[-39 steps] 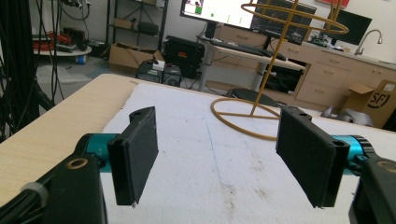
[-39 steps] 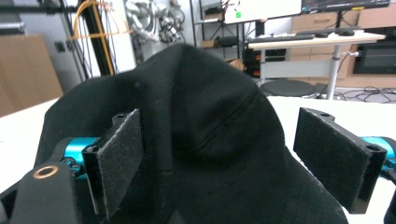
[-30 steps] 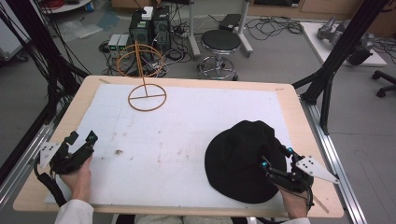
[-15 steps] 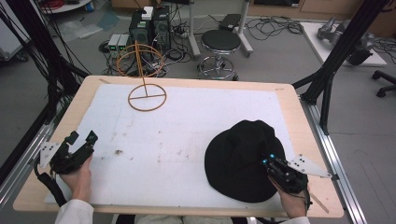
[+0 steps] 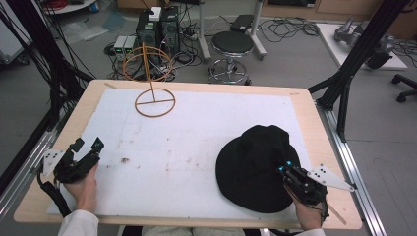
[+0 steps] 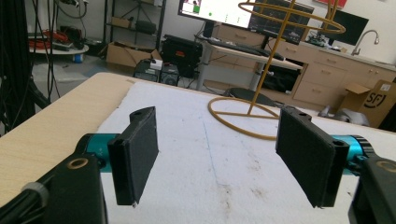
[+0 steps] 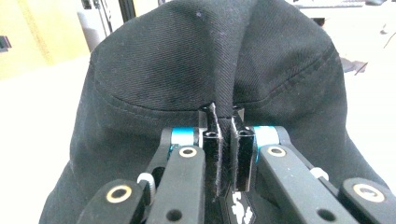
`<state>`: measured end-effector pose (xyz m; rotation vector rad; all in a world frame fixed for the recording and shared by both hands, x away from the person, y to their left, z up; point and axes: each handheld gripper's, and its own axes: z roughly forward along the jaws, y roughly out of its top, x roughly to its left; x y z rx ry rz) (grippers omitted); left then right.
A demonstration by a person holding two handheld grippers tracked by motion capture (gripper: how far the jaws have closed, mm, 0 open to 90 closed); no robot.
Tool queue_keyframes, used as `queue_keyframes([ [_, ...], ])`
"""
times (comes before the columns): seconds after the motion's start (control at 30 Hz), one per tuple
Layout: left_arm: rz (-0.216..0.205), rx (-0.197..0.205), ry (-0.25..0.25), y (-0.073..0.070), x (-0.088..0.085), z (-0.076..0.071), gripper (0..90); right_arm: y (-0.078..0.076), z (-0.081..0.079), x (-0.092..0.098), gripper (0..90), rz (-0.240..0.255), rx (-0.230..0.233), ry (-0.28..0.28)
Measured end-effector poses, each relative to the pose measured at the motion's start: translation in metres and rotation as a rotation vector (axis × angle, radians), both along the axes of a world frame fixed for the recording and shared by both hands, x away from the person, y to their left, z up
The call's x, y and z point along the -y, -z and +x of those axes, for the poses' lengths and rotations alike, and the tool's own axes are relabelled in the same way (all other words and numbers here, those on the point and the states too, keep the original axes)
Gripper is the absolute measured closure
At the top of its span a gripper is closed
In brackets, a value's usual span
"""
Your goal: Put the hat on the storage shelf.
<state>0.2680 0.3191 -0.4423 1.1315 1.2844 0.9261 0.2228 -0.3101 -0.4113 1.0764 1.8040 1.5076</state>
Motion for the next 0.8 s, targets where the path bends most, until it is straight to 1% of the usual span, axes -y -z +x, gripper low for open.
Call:
queue_keyframes([
  [0.2, -0.005, -0.002, 0.002, 0.0, 0.0, 0.0, 29.9, -0.004, -0.002, -0.004, 86.5, 0.037, 0.022, 0.0],
  [0.3, -0.009, -0.006, 0.003, 0.001, 0.001, 0.0, 29.9, -0.006, 0.001, -0.006, 86.5, 0.047, 0.047, 0.005],
  [0.33, -0.007, -0.009, 0.003, 0.001, 0.001, 0.0, 29.9, -0.007, 0.002, -0.007, 86.5, 0.061, 0.05, 0.001],
  [0.37, -0.008, -0.009, 0.002, 0.001, 0.001, 0.0, 29.9, -0.01, 0.005, -0.009, 86.5, 0.071, 0.066, -0.003],
  [0.4, -0.01, -0.01, 0.002, 0.001, 0.001, 0.0, 29.9, -0.01, 0.005, -0.009, 86.5, 0.071, 0.066, -0.003],
  [0.47, -0.011, -0.008, 0.002, 0.001, 0.0, 0.0, 29.9, -0.013, 0.007, -0.012, 86.5, 0.084, 0.085, 0.001],
  [0.5, -0.011, -0.007, 0.0, 0.001, 0.0, 0.0, 29.9, -0.017, 0.008, -0.014, 86.5, 0.097, 0.103, 0.005],
  [0.53, -0.01, -0.007, 0.0, 0.001, 0.0, 0.0, 29.9, -0.017, 0.008, -0.014, 86.5, 0.097, 0.103, 0.005],
  [0.6, -0.012, -0.008, -0.001, 0.002, 0.001, 0.001, 29.9, -0.02, 0.011, -0.016, 86.5, 0.121, 0.125, 0.008],
  [0.63, -0.013, -0.01, 0.0, 0.002, 0.001, 0.002, 29.9, -0.023, 0.015, -0.02, 86.5, 0.124, 0.147, 0.003],
  [0.67, -0.014, -0.011, 0.002, 0.002, 0.001, 0.002, 29.9, -0.023, 0.015, -0.02, 86.5, 0.124, 0.147, 0.003],
  [0.7, -0.013, -0.009, 0.002, 0.002, 0.002, 0.002, 29.9, -0.027, 0.018, -0.024, 86.5, 0.136, 0.168, 0.008],
  [0.73, -0.012, -0.008, 0.001, 0.001, 0.002, 0.002, 29.9, -0.027, 0.018, -0.024, 86.5, 0.136, 0.168, 0.008],
  [0.77, -0.008, -0.007, 0.005, 0.001, 0.003, 0.002, 29.9, -0.031, 0.023, -0.028, 86.5, 0.157, 0.195, 0.006],
  [0.8, -0.008, -0.007, 0.005, 0.001, 0.003, 0.002, 30.0, -0.031, 0.023, -0.028, 86.5, 0.157, 0.195, 0.006],
])
